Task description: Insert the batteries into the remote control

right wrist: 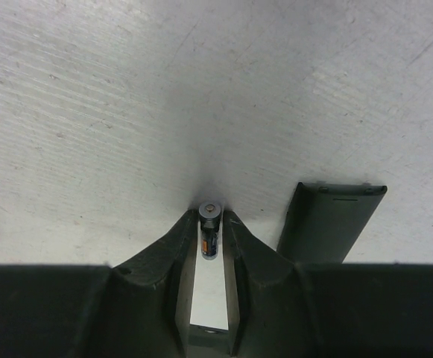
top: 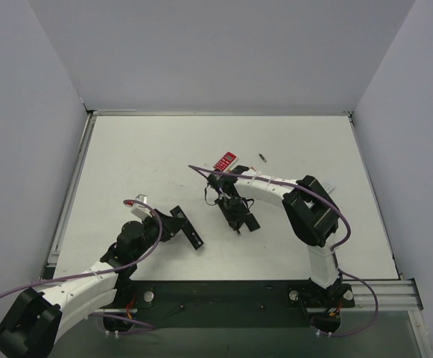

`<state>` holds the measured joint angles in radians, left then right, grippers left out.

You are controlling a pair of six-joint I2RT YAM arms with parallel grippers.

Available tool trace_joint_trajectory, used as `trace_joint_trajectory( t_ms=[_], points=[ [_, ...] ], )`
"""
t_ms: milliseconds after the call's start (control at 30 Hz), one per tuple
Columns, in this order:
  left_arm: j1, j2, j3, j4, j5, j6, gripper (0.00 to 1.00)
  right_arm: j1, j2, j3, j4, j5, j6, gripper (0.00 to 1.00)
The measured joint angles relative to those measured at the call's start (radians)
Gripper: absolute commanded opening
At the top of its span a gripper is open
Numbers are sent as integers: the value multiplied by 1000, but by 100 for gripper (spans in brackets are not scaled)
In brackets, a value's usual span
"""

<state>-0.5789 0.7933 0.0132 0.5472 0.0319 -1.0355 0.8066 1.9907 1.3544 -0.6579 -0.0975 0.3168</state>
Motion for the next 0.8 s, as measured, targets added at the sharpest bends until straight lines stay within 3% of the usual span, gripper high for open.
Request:
trace_joint_trajectory(
  t_ms=[167, 333, 567, 800],
  points=[
    [0, 0, 0, -6, 0, -1, 0, 0, 3, 6, -3, -4, -1, 13],
    [0, 4, 0, -5, 0, -3, 0, 0, 12, 18, -8, -5, -5, 0],
    [0, 19, 0, 65, 15, -12, 0, 3, 0, 15, 15, -3, -9, 0],
    [0, -20, 0, 150, 36, -10, 0, 58, -240, -43, 104, 21, -9, 0]
  ],
)
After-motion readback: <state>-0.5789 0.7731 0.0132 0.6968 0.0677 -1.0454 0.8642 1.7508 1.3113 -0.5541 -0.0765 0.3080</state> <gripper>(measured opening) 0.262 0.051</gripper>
